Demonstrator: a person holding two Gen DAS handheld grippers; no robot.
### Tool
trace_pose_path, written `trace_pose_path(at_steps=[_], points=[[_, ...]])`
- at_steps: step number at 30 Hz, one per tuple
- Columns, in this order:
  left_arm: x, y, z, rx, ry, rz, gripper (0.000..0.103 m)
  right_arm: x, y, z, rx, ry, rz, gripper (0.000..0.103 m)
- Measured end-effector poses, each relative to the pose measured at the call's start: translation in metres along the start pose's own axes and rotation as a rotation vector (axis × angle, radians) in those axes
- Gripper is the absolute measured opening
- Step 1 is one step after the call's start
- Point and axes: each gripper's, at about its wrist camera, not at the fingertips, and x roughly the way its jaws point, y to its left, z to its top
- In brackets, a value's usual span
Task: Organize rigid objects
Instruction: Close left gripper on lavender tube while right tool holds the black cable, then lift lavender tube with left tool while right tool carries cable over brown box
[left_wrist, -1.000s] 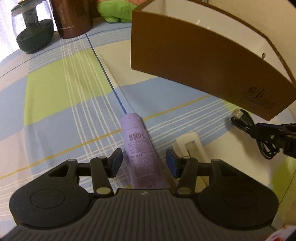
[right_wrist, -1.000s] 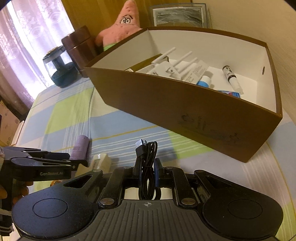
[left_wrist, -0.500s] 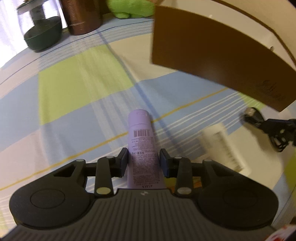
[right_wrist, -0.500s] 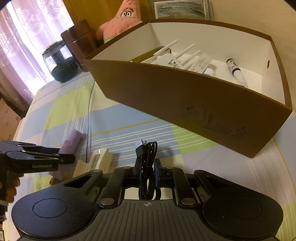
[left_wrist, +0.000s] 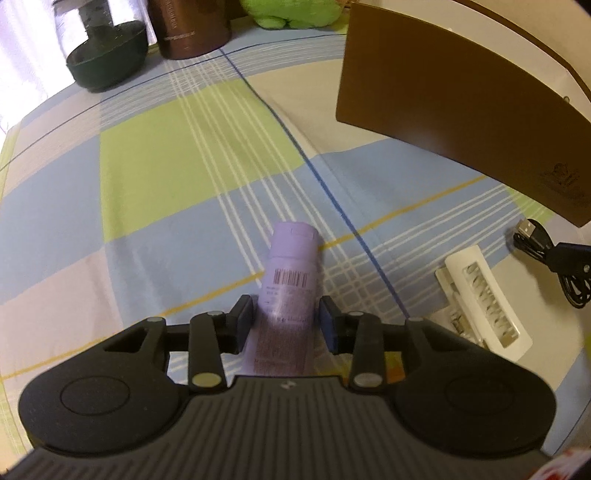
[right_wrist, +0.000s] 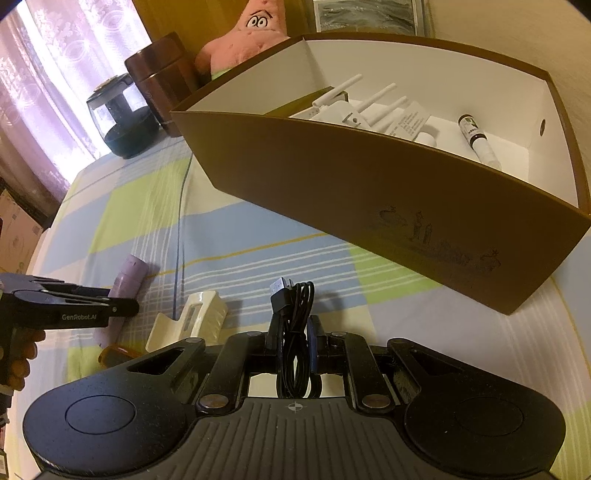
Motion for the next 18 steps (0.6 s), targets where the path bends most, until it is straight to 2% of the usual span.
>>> trace_pose_path(at_steps=[7,18], points=[[0.0026,-0.0018,0.004,0.03,0.0,0.007,0.029,0.0023,-0.0005,0.0001,0.002,0.006,-0.006,0.009],[-0.0026,-0.0012,0.0024,0.022,-0.026,0.016,0.029,0.0008,0.0018,0.0012,-0.007,0.001,-0.006,0.009]])
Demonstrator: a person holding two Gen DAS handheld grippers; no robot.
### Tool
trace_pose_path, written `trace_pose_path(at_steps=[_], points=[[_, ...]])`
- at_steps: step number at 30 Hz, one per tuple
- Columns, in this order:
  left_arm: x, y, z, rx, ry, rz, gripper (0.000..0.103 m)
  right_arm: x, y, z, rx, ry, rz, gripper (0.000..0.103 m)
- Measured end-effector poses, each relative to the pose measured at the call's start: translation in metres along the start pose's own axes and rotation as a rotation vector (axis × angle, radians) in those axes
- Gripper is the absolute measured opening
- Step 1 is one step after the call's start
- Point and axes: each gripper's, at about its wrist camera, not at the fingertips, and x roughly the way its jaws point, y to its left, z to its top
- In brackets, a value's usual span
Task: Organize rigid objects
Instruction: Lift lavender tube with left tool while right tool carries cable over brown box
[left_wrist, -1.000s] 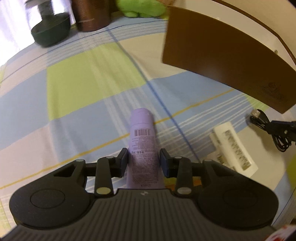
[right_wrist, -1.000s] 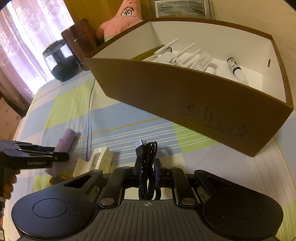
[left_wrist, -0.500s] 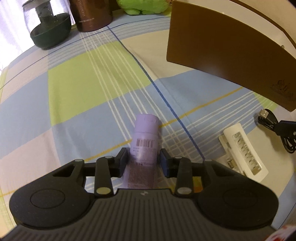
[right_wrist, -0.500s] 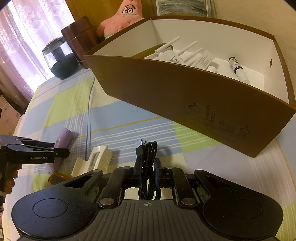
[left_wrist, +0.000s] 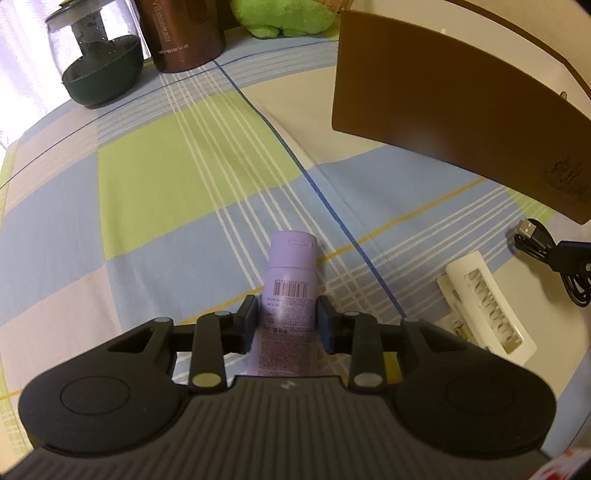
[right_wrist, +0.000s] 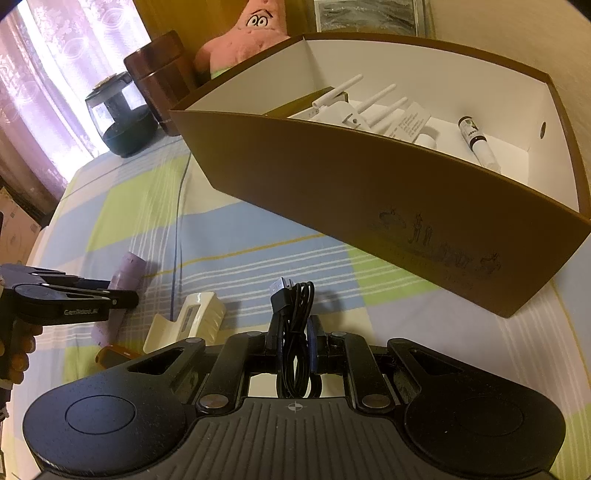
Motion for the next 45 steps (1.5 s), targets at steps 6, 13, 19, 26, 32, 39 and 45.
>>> trace_pose_path(at_steps=[6,13,19,26,32,39,45], points=[[-0.014,0.001,0.001,-0.003,-0.03,-0.003,0.029,-0.002,0.001,0.0,-0.004,-0.007,0.003,0.009],[-0.033,0.0,0.002,-0.005,-0.063,-0.016,0.029,-0.008,0.003,0.001,-0.007,-0.023,0.01,0.009],[-0.045,-0.005,0.0,-0.002,-0.073,-0.023,0.029,-0.014,0.005,0.0,-0.01,-0.035,0.014,0.009],[-0.058,-0.014,-0.001,0.007,-0.091,-0.033,0.029,-0.023,0.008,-0.001,-0.013,-0.059,0.021,0.009],[-0.07,-0.021,0.001,0.021,-0.119,-0.045,0.029,-0.032,0.009,-0.002,-0.013,-0.082,0.026,0.009],[-0.085,-0.036,0.009,0.054,-0.161,-0.062,0.029,-0.045,0.011,-0.003,-0.015,-0.111,0.03,0.009],[-0.095,-0.054,0.02,0.095,-0.199,-0.084,0.029,-0.059,0.011,0.001,-0.022,-0.15,0.031,0.009]])
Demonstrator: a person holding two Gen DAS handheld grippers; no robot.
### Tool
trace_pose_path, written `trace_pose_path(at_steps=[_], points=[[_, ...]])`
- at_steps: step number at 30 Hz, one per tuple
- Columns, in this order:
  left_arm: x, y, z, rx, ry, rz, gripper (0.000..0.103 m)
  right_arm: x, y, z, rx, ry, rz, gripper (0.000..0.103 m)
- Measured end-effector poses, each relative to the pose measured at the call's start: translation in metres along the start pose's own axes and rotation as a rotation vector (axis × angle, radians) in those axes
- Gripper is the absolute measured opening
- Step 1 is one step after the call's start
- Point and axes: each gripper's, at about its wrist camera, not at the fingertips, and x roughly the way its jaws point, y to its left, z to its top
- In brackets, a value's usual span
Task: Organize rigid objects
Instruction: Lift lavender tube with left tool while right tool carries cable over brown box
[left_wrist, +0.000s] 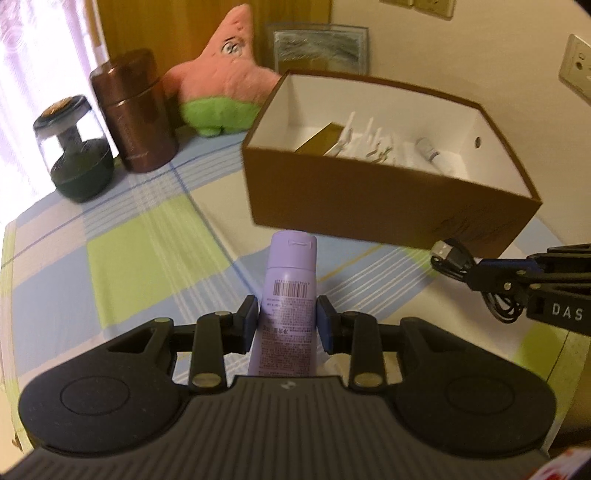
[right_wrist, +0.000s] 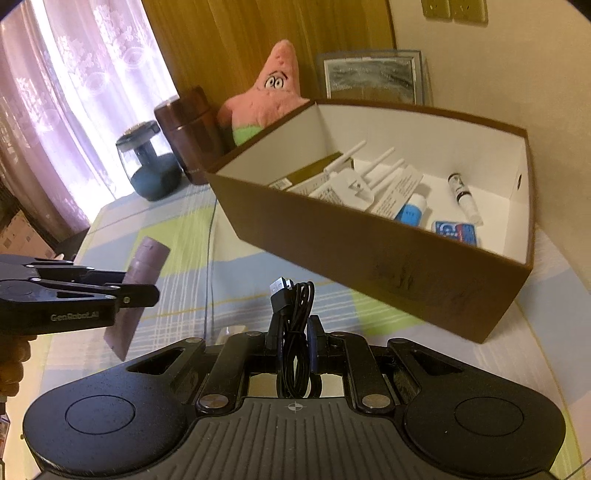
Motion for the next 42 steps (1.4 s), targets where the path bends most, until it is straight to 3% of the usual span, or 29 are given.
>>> trace_pose_path(at_steps=[23,42], points=[[-0.001,-0.064,0.065,0.124,-0.091,-0.064,0.029,-0.037,-0.034,0.033,0.017,-0.111,-0.025,0.009],[0.033,-0.103,0.125,0.166,-0.107,-0.109,0.029,-0.019,-0.081,0.075,0.062,-0.151,-0.066,0.009]])
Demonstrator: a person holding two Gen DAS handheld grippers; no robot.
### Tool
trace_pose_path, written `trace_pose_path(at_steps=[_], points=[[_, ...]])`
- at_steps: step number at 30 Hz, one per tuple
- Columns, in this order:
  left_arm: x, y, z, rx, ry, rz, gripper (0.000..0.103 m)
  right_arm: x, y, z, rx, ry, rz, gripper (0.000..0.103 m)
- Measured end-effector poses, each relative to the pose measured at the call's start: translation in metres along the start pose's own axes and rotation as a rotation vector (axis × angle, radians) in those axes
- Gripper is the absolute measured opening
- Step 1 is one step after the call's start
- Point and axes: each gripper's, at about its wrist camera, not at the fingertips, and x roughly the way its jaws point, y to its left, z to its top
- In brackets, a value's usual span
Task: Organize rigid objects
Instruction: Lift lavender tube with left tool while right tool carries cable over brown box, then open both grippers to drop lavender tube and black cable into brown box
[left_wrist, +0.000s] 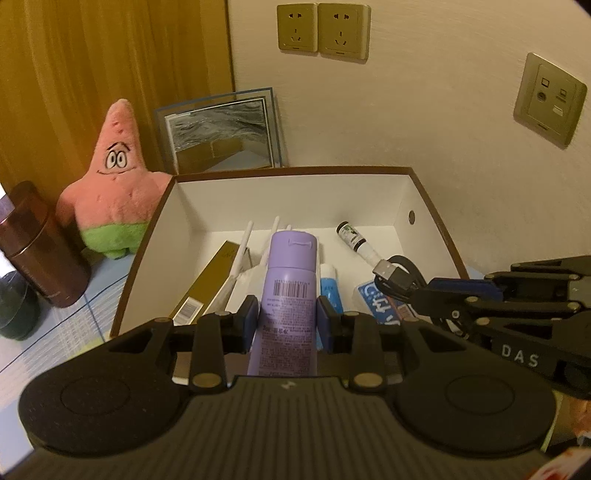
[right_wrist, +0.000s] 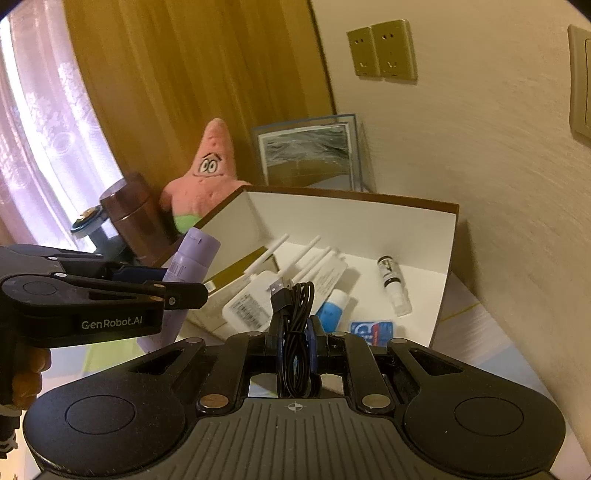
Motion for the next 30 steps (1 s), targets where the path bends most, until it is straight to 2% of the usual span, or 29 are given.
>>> trace_pose_path(at_steps=[15,30], points=[[0.048,-0.002,0.03,-0.003,0.034,-0.022,0.029,0.037,-0.024,0.022,0.049,0.005,-0.048,0.009],[0.094,0.007,0.028,-0.026,0.127,-0.044,0.029,0.076,-0.035,0.022,0.077,0.07,-0.102,0.009]])
